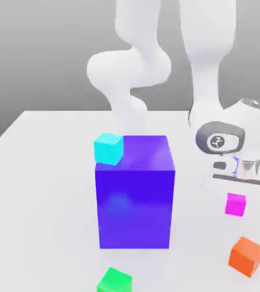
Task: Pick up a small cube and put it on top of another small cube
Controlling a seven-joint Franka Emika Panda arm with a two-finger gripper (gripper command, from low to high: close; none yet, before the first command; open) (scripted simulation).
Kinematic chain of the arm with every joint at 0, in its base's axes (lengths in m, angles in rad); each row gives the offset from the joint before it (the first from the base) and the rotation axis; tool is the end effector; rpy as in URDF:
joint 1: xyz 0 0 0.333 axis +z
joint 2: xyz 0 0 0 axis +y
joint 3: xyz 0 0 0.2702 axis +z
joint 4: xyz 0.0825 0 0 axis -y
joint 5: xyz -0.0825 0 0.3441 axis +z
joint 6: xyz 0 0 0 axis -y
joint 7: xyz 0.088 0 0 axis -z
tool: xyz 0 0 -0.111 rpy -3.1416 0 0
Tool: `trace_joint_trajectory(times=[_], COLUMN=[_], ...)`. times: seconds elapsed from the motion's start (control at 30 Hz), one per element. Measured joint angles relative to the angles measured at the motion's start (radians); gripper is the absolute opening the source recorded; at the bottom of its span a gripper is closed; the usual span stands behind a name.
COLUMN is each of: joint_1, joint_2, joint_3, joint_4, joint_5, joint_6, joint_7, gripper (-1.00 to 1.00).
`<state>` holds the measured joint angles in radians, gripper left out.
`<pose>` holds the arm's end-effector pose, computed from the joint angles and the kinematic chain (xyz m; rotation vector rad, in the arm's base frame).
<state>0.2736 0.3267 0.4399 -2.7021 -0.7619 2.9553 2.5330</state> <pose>0.2246 0.2827 0.1290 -2.6806 1.6210 0.0099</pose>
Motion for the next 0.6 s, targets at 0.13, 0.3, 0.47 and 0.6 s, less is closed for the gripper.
trace_joint_trajectory(times=[0.13, 0.3, 0.47, 0.6], joint_1=[-0.123, -0.246, -0.308, -0.374], joint_2=[-0.072, -0.161, -0.22, -0.167], joint_3=[0.157, 0.325, 0.408, 0.325], joint_4=[-0.029, -0.063, -0.069, 0.05], joint_5=[0.158, 0.36, 0.51, 0.508], joint_6=[-0.039, -0.078, -0.123, -0.218], joint_7=[-0.123, -0.273, -0.403, -0.435], gripper=[-1.0, -1.0, -1.0, -1.0])
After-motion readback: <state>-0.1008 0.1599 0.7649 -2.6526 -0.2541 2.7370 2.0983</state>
